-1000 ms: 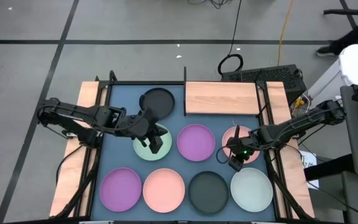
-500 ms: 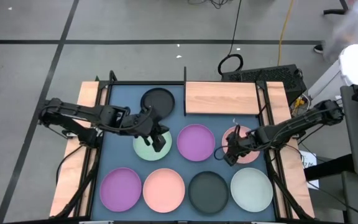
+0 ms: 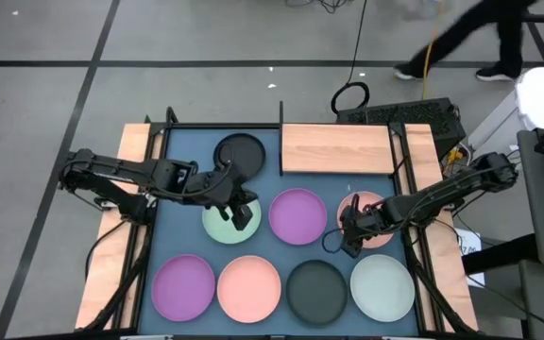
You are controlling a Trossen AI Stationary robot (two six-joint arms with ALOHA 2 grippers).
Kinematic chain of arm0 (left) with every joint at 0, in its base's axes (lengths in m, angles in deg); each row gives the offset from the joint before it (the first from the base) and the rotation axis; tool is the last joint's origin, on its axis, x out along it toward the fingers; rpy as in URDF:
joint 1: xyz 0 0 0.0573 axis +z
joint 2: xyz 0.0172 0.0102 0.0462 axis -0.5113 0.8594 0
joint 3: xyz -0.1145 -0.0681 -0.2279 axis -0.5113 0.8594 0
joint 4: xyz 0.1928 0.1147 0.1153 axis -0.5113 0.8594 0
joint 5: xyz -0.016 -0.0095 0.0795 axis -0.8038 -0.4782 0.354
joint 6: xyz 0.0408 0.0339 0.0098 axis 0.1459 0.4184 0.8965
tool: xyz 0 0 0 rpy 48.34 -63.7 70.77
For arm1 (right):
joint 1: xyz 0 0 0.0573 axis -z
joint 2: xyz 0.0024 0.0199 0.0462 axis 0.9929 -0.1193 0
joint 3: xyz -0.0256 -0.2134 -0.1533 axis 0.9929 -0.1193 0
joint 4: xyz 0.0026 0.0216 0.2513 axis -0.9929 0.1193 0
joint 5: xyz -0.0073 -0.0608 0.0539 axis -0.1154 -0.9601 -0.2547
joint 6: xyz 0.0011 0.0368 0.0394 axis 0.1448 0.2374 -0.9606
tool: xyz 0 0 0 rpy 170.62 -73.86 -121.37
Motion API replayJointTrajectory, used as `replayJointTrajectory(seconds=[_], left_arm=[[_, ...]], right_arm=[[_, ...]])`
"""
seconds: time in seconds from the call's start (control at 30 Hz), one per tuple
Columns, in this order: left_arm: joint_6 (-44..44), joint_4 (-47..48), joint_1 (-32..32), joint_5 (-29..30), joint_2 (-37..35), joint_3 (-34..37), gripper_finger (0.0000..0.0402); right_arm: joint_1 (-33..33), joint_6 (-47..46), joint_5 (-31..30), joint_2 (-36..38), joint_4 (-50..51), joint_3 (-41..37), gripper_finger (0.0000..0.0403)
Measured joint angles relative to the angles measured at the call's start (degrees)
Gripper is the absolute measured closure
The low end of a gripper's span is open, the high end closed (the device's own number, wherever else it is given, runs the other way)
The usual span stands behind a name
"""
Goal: Place and stack plates onto a shelf
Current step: Put the top orange plate on the shelf
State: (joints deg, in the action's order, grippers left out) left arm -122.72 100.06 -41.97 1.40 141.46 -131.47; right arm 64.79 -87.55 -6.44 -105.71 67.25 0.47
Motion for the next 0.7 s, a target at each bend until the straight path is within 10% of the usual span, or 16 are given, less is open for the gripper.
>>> replayJointTrajectory(seconds=[0.7], left_arm=[[1.5, -1.1, 0.0, 0.5, 0.0, 0.0, 0.0396]], right_arm=[[-2.9, 7.5, 0.0, -6.6, 1.3, 0.2, 0.0388]])
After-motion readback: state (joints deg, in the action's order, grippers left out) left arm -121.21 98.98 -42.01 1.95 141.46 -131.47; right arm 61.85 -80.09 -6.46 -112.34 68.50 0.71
